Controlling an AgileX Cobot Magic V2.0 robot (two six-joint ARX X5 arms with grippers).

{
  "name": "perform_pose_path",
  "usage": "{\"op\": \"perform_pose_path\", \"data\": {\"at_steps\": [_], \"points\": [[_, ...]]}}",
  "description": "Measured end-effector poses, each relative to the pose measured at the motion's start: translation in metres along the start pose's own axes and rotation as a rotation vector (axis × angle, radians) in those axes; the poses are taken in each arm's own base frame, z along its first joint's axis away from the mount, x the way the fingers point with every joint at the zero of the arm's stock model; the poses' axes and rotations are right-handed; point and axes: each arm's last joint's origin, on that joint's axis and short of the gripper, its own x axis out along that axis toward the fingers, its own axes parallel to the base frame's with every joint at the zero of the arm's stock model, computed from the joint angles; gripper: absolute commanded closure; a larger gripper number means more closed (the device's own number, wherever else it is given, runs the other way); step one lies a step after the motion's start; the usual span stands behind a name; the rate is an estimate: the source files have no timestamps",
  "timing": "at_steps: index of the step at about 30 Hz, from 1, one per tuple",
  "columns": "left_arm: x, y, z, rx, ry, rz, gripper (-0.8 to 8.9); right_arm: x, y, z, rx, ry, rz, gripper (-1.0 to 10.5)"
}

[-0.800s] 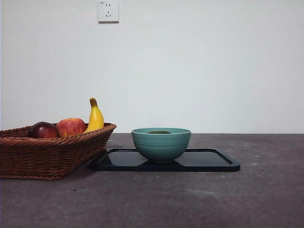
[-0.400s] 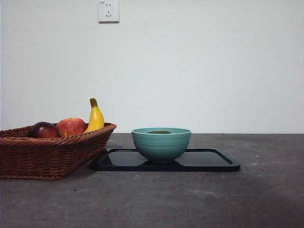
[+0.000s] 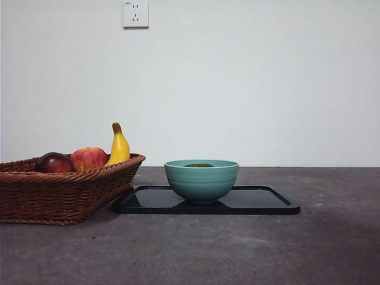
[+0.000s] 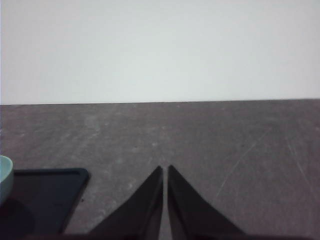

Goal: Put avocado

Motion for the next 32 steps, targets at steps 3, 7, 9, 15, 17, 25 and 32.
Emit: {"op": "perform_pose_path", "data": {"at_steps": [3,7,9,15,17,25,32], "points": [[0.000,0.000,0.000,0.000,0.000,0.000,8.07,0.002,-0.001,-0.009,0.016,0.025,-0.006,9.4],[0.000,0.000,0.000,0.000,0.000,0.000,8.07,0.003,-0.002,-0.018,0.025,0.063,-0.011,9.4],[0.000,0.000,0.000,0.000,0.000,0.000,8.07,0.003,-0.002,-0.021,0.027,0.090,-0.021,9.4],[0.000,0.000,0.000,0.000,0.000,0.000,8.07,0.002,-0.004,-0.028,0.031,0.168,-0.051,9.4],[0.000,0.000,0.000,0.000,0.000,0.000,8.07,0.002,-0.004,-0.029,0.032,0.171,-0.051,9.4],[0.000,0.000,0.000,0.000,0.000,0.000,8.07,0.002,-0.004,-0.028,0.057,0.165,-0.050,9.4],[0.000,0.000,0.000,0.000,0.000,0.000,8.07,0.002,-0.004,-0.028,0.058,0.165,-0.050,9.4]]}}
